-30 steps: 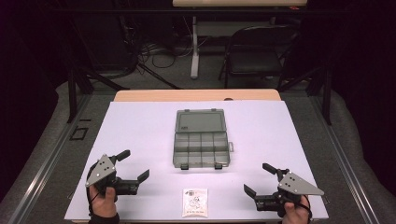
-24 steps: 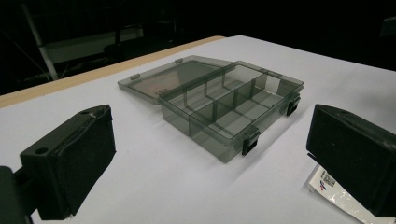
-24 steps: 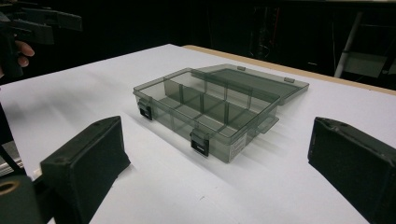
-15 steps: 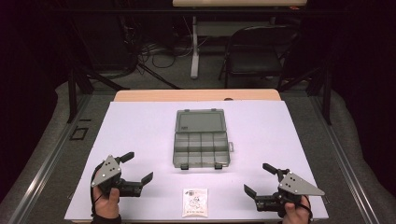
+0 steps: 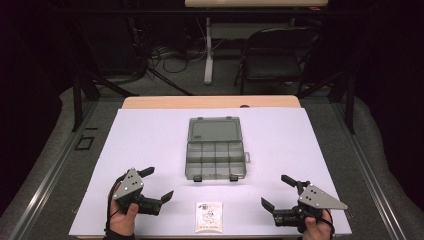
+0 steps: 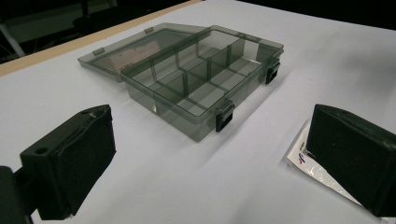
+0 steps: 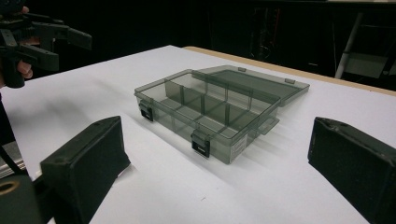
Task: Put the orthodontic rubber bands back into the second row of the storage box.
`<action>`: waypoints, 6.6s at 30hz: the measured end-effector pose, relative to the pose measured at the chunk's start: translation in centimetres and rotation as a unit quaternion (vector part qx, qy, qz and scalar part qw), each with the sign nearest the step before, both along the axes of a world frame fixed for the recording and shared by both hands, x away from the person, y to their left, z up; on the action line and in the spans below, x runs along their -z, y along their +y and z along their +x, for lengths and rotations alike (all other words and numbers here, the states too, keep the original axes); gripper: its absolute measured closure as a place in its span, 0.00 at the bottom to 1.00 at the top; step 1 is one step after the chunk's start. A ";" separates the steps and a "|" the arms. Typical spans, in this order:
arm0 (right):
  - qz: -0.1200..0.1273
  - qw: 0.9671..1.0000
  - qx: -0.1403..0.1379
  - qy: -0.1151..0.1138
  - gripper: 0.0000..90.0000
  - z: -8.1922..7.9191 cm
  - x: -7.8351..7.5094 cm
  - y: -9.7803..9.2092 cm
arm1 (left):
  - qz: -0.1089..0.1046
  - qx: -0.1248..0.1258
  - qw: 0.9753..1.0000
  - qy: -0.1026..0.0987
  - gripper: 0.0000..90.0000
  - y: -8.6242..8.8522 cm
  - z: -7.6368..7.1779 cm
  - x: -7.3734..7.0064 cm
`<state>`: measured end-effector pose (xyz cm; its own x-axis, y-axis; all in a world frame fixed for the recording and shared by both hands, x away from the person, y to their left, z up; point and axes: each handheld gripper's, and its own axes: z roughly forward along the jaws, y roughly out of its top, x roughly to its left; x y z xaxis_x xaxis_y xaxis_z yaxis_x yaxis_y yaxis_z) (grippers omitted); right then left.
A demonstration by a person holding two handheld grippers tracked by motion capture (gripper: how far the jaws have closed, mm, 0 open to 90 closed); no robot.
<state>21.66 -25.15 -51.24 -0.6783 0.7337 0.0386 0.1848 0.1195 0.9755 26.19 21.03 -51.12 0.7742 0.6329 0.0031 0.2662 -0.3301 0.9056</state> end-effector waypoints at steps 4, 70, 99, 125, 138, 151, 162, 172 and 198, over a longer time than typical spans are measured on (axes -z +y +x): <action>0.004 1.000 0.001 -0.003 0.04 0.0 0.0 0.0 | 0.002 0.004 1.000 0.004 0.02 -0.3 0.1 0.1; 0.001 1.000 -0.004 0.004 0.04 0.0 0.0 0.1 | 0.085 0.077 0.980 0.162 0.01 -10.0 3.2 1.0; -0.002 1.000 -0.006 0.006 0.04 0.0 0.0 0.2 | 0.127 0.115 0.971 0.168 0.61 -12.0 2.0 3.4; 0.000 1.000 -0.004 0.007 0.04 0.0 0.0 0.2 | 0.151 0.141 0.965 0.161 0.98 -12.4 1.4 4.1; 0.002 1.000 -0.003 0.004 0.04 0.1 0.1 0.2 | 0.143 0.147 0.964 0.167 0.99 -12.3 1.6 4.1; 0.002 1.000 -0.004 0.004 0.04 0.0 0.0 0.1 | 0.138 0.149 0.967 0.151 1.00 -11.8 1.4 2.9; 0.004 1.000 -0.003 0.002 0.04 0.1 0.1 0.2 | 0.133 0.150 0.971 0.127 1.00 -11.3 1.1 0.8; 0.005 1.000 -0.003 0.003 0.04 0.1 0.1 0.2 | 0.129 0.140 0.978 0.090 1.00 -10.3 1.3 -2.3; 0.004 1.000 -0.003 0.005 0.04 0.0 0.0 0.1 | 0.113 0.105 0.986 0.060 1.00 -8.6 5.6 -7.3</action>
